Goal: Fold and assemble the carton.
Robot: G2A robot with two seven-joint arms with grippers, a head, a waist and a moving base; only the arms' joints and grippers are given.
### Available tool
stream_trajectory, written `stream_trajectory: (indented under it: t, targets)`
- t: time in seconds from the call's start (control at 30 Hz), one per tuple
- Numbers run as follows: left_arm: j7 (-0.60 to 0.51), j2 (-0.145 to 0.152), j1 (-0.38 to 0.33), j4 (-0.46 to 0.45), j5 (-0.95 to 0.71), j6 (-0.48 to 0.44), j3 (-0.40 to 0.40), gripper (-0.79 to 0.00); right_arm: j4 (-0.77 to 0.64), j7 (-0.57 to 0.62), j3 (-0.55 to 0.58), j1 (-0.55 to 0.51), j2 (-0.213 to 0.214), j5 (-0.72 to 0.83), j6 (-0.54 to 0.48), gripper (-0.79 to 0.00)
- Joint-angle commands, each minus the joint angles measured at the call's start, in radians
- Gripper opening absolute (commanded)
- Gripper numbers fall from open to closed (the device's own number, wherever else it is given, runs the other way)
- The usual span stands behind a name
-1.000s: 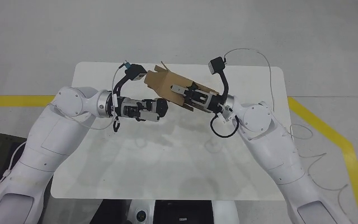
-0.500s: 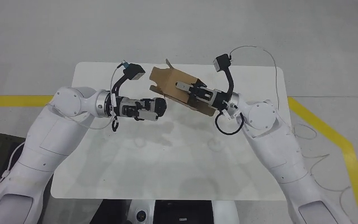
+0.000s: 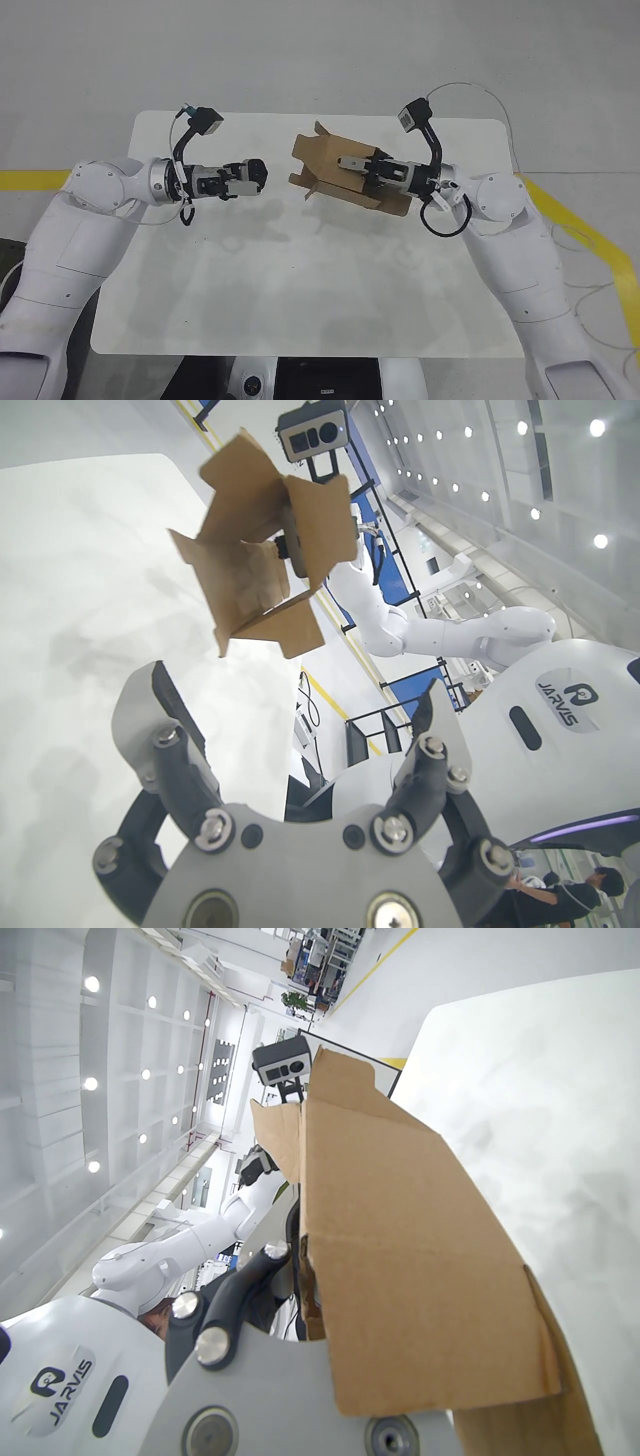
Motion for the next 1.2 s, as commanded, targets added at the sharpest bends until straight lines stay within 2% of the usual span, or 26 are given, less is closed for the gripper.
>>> stream_trajectory:
  t: [0.0, 0.3, 0.57, 1.17]
  targets:
    - [0.001, -0.002, -0.004, 0.027, 0.008, -0.001, 0.005, 0.0, -0.008, 0.023, 0.0, 0.001, 0.002, 0.002, -0.001, -0.785]
    - [0.028, -0.036, -0.051, 0.113, 0.074, 0.001, 0.091, 0.0, -0.041, 0.076, -0.031, 0.01, 0.0, 0.052, -0.017, -0.785]
    - [0.064, -0.063, -0.098, 0.172, 0.122, -0.004, 0.134, 0.0, -0.06, 0.085, -0.041, 0.016, -0.001, 0.073, -0.025, -0.785]
    - [0.01, -0.095, -0.134, 0.171, 0.085, -0.01, 0.172, 0.0, -0.047, 0.078, -0.098, 0.036, -0.01, 0.093, -0.045, -0.785]
